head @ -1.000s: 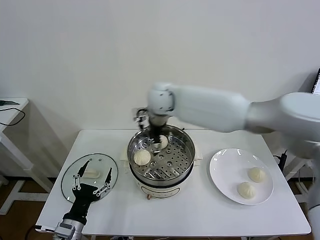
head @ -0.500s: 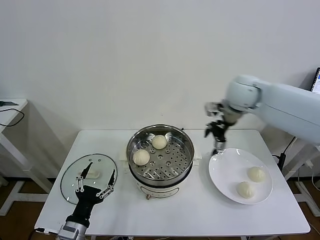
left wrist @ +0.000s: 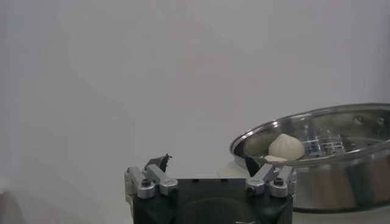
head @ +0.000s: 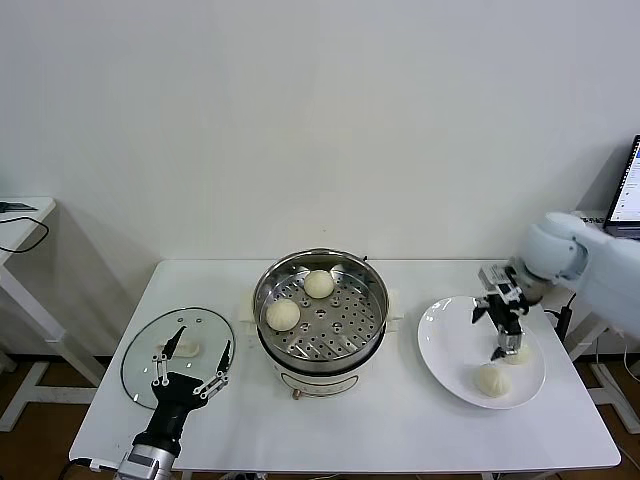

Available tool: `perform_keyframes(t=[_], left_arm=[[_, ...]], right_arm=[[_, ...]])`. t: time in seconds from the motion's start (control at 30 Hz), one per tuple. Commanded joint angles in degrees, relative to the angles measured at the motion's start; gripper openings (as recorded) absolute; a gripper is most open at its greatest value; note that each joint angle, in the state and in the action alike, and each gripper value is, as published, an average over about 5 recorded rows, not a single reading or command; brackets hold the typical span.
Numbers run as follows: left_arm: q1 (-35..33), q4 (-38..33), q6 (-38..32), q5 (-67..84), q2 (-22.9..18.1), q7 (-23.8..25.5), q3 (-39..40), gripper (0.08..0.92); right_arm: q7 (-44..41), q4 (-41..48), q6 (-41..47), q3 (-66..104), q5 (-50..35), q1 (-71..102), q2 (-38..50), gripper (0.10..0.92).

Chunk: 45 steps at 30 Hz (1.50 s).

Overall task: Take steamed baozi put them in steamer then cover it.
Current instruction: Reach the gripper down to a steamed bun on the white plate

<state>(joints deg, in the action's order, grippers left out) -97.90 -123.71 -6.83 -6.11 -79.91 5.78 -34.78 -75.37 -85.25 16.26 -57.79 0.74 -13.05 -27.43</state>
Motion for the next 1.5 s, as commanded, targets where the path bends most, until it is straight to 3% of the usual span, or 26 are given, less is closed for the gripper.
perform_keyframes(t=[0.03, 0.7, 1.5], left_arm=[[-0.1, -0.1, 0.0, -0.1, -0.1, 0.0, 0.1, 0.823], [-0.4, 0.7, -0.5, -1.1, -0.4, -0.2, 0.7, 0.823], [-0.1, 1.4, -0.4, -1.2, -0.3, -0.1, 0.8, 0.823]], right_arm=[[-0.9, 1.2, -3.1, 8.9, 7.1, 13.7, 2.6, 0.823], [3.2, 6.5, -4.2, 16.2, 10.9, 20.1, -1.9, 0.823], [2.1, 8.2, -4.5, 18.7, 13.2, 23.3, -3.9, 0.821]])
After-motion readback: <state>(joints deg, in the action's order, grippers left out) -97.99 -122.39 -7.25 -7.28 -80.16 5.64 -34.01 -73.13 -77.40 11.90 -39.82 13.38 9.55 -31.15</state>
